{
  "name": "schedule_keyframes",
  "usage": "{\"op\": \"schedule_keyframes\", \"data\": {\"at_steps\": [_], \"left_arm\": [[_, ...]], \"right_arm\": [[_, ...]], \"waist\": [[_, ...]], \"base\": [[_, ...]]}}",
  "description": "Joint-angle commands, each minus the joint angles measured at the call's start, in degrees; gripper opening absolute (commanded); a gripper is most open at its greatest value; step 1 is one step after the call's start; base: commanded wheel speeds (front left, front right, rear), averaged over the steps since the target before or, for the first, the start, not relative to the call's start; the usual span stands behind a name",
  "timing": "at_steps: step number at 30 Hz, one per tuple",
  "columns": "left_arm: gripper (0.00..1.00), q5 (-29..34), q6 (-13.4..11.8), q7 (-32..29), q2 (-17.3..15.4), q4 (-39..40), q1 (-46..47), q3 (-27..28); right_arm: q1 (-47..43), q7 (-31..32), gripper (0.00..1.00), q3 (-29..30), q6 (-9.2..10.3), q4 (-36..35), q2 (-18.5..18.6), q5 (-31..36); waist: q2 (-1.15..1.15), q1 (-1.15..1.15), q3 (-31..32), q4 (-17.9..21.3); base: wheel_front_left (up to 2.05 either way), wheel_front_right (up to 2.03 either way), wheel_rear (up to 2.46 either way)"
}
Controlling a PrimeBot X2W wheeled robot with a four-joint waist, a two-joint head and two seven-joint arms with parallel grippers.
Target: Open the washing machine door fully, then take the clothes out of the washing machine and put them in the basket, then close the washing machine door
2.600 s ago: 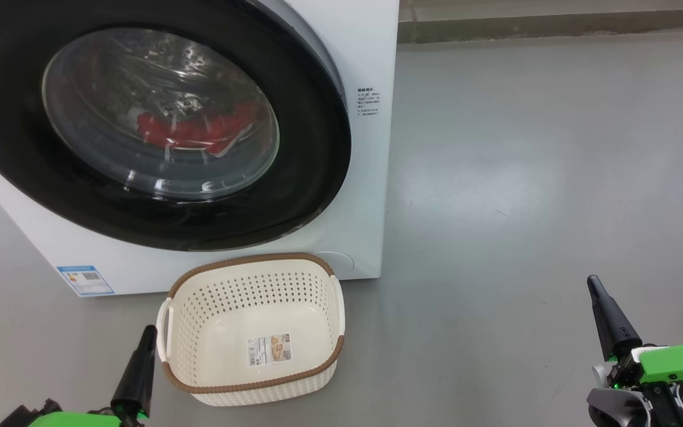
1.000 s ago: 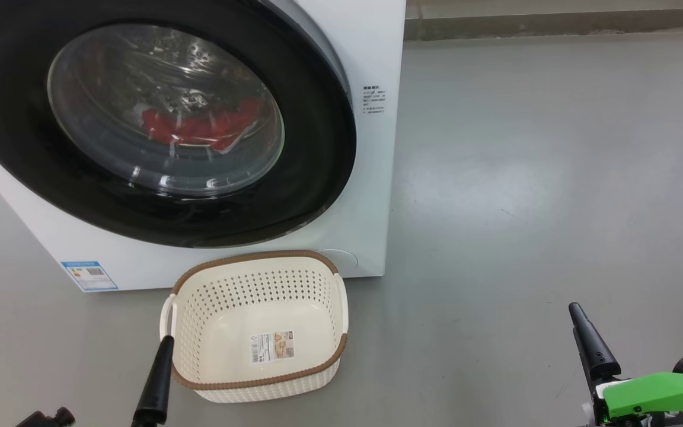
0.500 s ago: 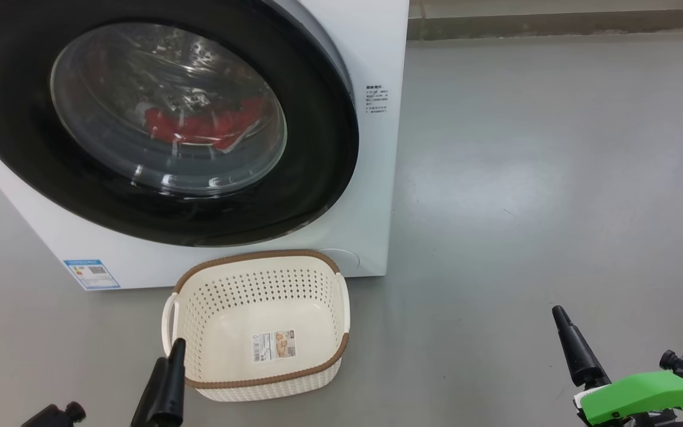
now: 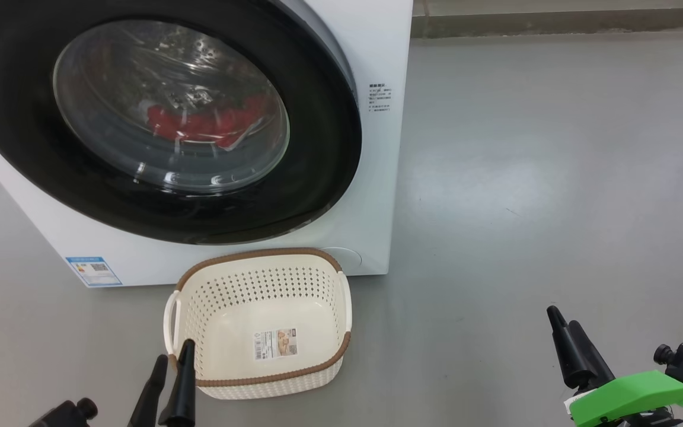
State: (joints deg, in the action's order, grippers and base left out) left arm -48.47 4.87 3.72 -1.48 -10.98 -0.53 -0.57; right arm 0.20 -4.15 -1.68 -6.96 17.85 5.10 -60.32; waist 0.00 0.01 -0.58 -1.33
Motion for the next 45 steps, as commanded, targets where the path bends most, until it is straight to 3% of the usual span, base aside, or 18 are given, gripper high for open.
{"op": "schedule_keyframes", "data": {"at_steps": [1, 45], "left_arm": [[1.00, 2.4, -0.6, 0.9, -1.0, 2.0, 0.2, 0.6], [1.00, 32.9, -2.0, 8.3, -1.3, 6.8, -2.0, -0.1]], "right_arm": [[0.7, -0.9, 1.00, -0.9, -0.29, -1.8, 0.9, 1.9], [-1.9, -8.0, 1.00, -0.7, -0.46, -5.2, 2.5, 26.4]], "waist": [[0.00, -0.01, 0.0, 0.0], [0.00, -0.01, -0.1, -0.4]], "base": [[0.00, 0.00, 0.00], [0.00, 0.00, 0.00]]}}
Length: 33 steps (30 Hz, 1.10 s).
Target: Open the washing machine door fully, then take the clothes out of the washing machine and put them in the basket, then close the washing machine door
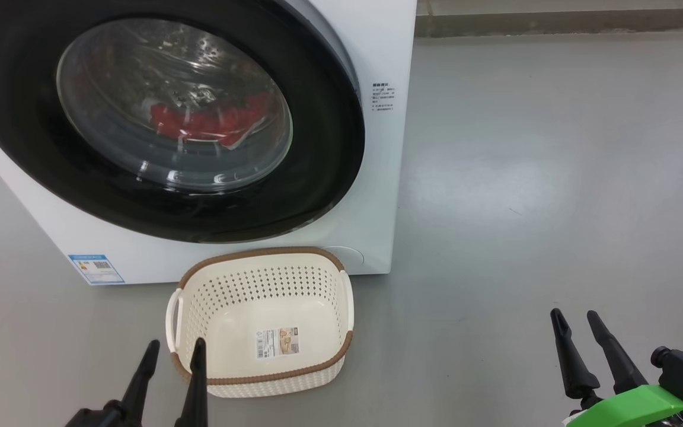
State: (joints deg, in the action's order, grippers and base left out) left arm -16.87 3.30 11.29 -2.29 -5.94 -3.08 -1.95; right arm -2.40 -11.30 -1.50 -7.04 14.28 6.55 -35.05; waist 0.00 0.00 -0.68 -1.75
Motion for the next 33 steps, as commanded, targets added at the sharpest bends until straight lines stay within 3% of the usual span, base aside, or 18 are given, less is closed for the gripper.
{"op": "schedule_keyframes", "data": {"at_steps": [1, 17, 33], "left_arm": [[1.00, 2.0, -0.4, 0.9, -0.5, 1.7, 0.5, 1.3], [1.00, 11.5, -0.7, 3.6, -0.6, 1.4, 0.5, 1.8], [1.00, 9.2, -0.1, 3.7, -0.6, -1.7, 1.3, 2.7]], "right_arm": [[0.7, -1.0, 1.00, -0.7, -0.39, -1.7, 1.0, 1.6], [-0.9, -3.5, 1.00, 2.5, -0.45, -3.1, 0.8, 9.7], [-1.9, -3.7, 1.00, 4.1, -0.45, -2.8, 0.1, 10.0]], "waist": [[0.00, 0.00, -0.1, 0.0], [0.00, 0.00, -0.8, -0.1], [0.00, 0.00, -1.0, 0.0]], "base": [[0.00, 0.00, 0.00], [0.00, 0.00, 0.00], [0.00, 0.00, 0.00]]}}
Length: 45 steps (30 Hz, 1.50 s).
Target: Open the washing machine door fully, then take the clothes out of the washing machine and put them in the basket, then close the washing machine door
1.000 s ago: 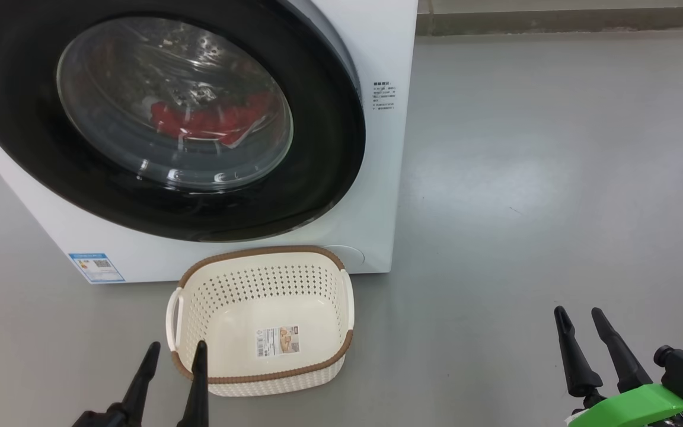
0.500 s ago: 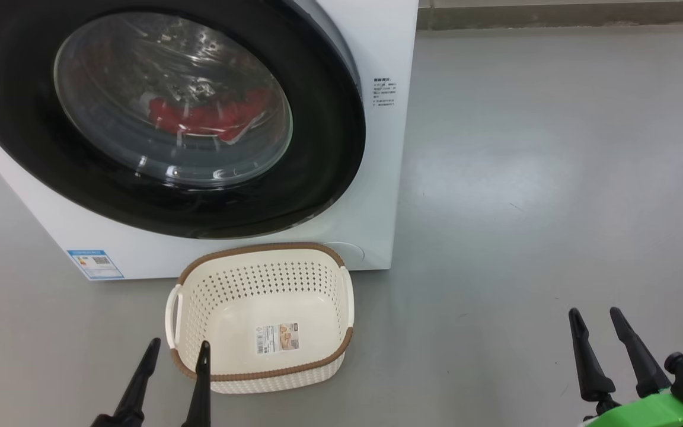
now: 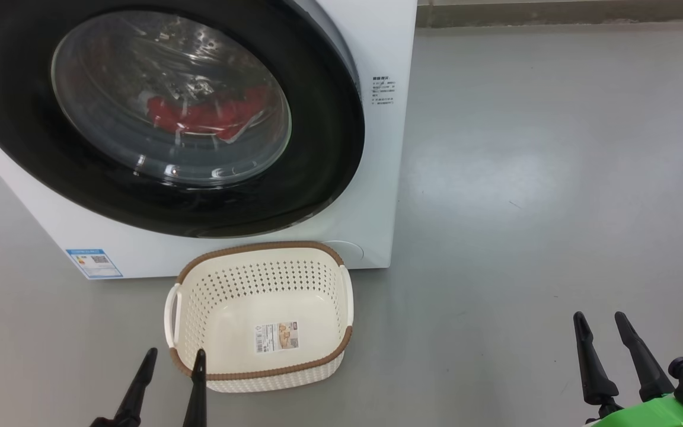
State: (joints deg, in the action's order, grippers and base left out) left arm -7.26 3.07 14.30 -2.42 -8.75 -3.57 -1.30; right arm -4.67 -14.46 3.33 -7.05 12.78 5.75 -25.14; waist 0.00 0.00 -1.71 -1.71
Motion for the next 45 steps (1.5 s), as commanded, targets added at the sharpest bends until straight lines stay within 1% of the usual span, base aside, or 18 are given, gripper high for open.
{"op": "schedule_keyframes", "data": {"at_steps": [1, 6, 8, 9, 10, 11, 12, 19, 24, 29, 30, 32, 35, 42, 45], "left_arm": [[1.00, -0.4, 0.2, 0.7, -0.5, 1.0, 1.8, 2.1], [1.00, -0.6, 0.3, 0.7, -0.5, 1.1, 1.9, 2.0], [1.00, -0.6, 0.3, 0.7, -0.5, 1.1, 1.9, 2.0], [1.00, -0.6, 0.3, 0.7, -0.5, 1.2, 2.0, 2.0], [1.00, -0.7, 0.3, 0.7, -0.5, 1.2, 2.0, 1.9], [1.00, -0.7, 0.3, 0.7, -0.5, 1.2, 2.0, 1.8], [1.00, -0.9, 0.3, 0.7, -0.5, 1.2, 2.0, 1.6], [1.00, -1.5, 0.2, 0.7, -0.5, 1.3, 3.0, -0.3], [1.00, -1.7, 0.4, 0.7, -0.5, 1.4, 4.8, -1.6], [1.00, -2.3, 0.4, 0.7, -0.5, 1.2, 6.7, -2.7], [1.00, -2.3, 0.4, 0.7, -0.5, 1.2, 6.7, -2.7], [1.00, -2.8, 0.4, 0.7, -0.5, 1.2, 7.8, -3.4], [1.00, -3.3, 0.3, 0.7, -0.5, 1.1, 8.9, -4.1], [1.00, -4.4, 0.0, 0.7, -0.5, 1.1, 11.0, -5.8], [1.00, -5.0, -0.1, 0.7, -0.5, 1.1, 11.9, -6.6]], "right_arm": [[0.4, -0.5, 1.00, -0.7, -0.44, -1.3, 0.9, 0.1], [0.5, -0.5, 1.00, -0.8, -0.44, -1.3, 0.7, 0.2], [0.8, -0.5, 1.00, -1.2, -0.44, -1.5, 0.5, -0.8], [1.0, -0.5, 0.78, -1.5, -0.44, -1.5, 0.4, -1.5], [1.4, -0.5, 0.40, -1.8, -0.44, -1.6, 0.4, -2.0], [2.0, -0.5, 0.25, -2.2, -0.44, -1.7, 0.4, -2.7], [2.7, -0.5, 0.00, -2.6, -0.44, -1.8, 0.4, -3.6], [11.6, -0.5, 0.00, -5.0, -0.44, -2.4, -0.4, -10.5], [20.1, -0.5, 0.00, -6.1, -0.44, -2.0, -0.6, -15.2], [28.1, -0.5, 0.00, -6.8, -0.44, -0.9, 0.5, -19.5], [28.1, -0.5, 0.00, -6.8, -0.44, -0.9, 0.5, -19.5], [32.7, -0.5, 0.00, -7.3, -0.44, -0.4, 1.5, -22.5], [36.8, -0.5, 0.00, -8.4, -0.44, 0.2, 2.9, -25.7], [44.4, -0.5, 0.00, -11.7, -0.44, 2.3, 6.7, -30.8], [47.1, -0.4, 0.00, -13.9, -0.44, 3.8, 7.9, -35.3]], "waist": [[0.00, 0.00, 0.0, 0.0], [0.00, 0.00, 0.0, -0.1], [0.00, 0.00, 0.0, -0.2], [0.00, 0.00, -0.1, -0.2], [0.00, 0.00, -0.2, -0.2], [0.00, 0.00, -0.3, -0.2], [0.00, 0.00, -0.4, -0.2], [0.00, 0.00, -2.1, -0.8], [0.00, 0.00, -4.4, -2.5], [0.00, 0.00, -7.0, -4.7], [0.00, 0.00, -7.0, -4.7], [0.00, 0.00, -8.7, -6.1], [0.00, 0.00, -10.2, -7.4], [0.00, 0.00, -13.6, -10.4], [0.00, 0.00, -15.1, -11.7]], "base": [[0.00, 0.00, 0.00], [0.00, 0.00, 0.00], [0.00, 0.00, 0.00], [0.00, 0.00, 0.00], [0.00, 0.00, 0.00], [0.00, 0.00, 0.00], [0.00, 0.00, 0.00], [0.00, 0.00, 0.00], [0.00, 0.00, 0.00], [0.00, 0.00, 0.00], [0.00, 0.00, 0.00], [0.00, 0.00, 0.00], [0.00, 0.00, 0.00], [0.00, 0.00, 0.00], [0.00, 0.00, 0.00]]}}
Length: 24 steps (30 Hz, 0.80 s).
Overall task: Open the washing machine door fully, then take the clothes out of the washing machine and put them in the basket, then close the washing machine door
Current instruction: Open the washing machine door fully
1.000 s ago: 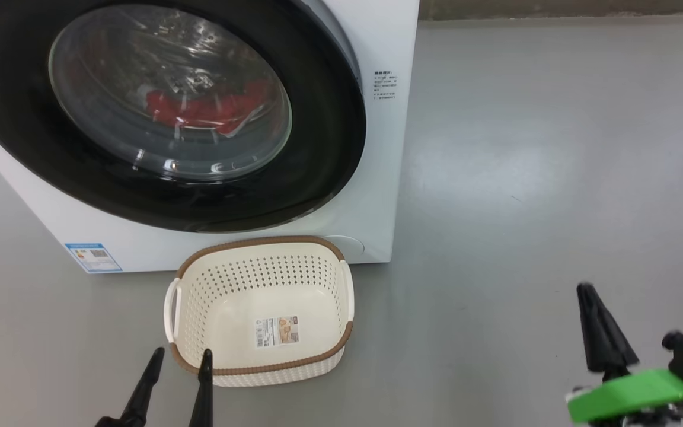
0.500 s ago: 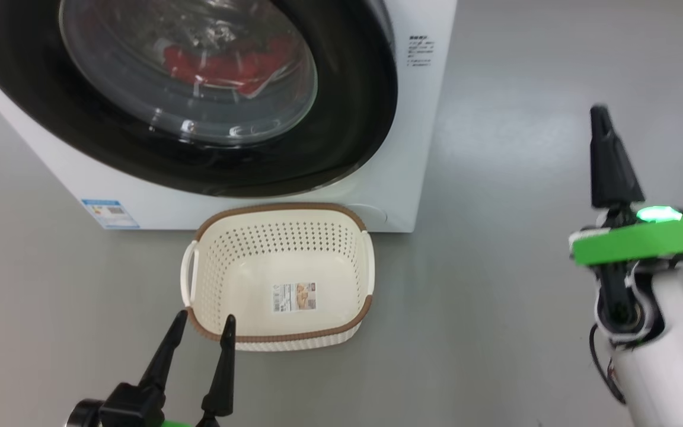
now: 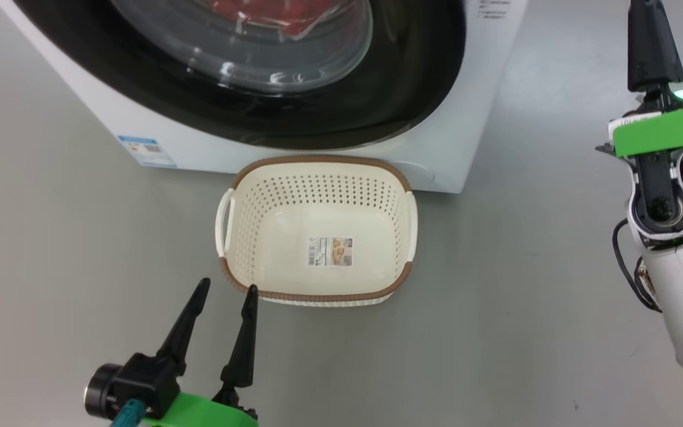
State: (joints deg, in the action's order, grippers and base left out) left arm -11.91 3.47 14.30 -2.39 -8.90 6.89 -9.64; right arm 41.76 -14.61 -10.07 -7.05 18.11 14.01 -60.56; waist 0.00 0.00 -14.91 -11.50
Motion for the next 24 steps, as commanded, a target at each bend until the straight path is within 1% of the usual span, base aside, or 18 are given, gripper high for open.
{"op": "schedule_keyframes", "data": {"at_steps": [1, 5, 12, 17, 24], "left_arm": [[1.00, -0.5, -0.5, 0.7, -0.5, 1.3, 1.8, 1.4], [1.00, -1.2, -0.6, 0.7, -0.5, 1.1, 2.8, 0.3], [1.00, -2.2, -0.6, 0.7, -0.5, 1.0, 3.9, -0.8], [1.00, -2.9, -0.7, 0.7, -0.5, 1.1, 5.0, -1.6], [1.00, -3.9, -0.9, 0.7, -0.5, 1.2, 6.4, -2.9]], "right_arm": [[1.6, 0.3, 0.00, -1.5, -0.44, -0.8, 0.3, -1.7], [4.9, 4.1, 0.00, -4.8, -0.44, 1.0, 2.7, -9.2], [10.1, 12.2, 0.00, -7.9, -0.44, 3.3, 5.7, -19.7], [13.2, 20.8, 0.00, -8.0, -0.44, 4.5, 6.7, -27.8], [17.3, 32.0, 0.00, -7.5, -0.44, 6.2, 7.6, -34.1]], "waist": [[0.00, 0.00, -2.4, -2.3], [0.00, 0.00, -4.0, -3.7], [0.00, 0.00, -6.4, -5.5], [0.00, 0.00, -8.3, -6.5], [0.00, 0.00, -11.0, -7.4]], "base": [[0.00, 0.00, 0.00], [0.00, 0.00, 0.00], [0.00, 0.00, 0.00], [0.00, 0.00, 0.00], [0.00, 0.00, 0.00]]}}
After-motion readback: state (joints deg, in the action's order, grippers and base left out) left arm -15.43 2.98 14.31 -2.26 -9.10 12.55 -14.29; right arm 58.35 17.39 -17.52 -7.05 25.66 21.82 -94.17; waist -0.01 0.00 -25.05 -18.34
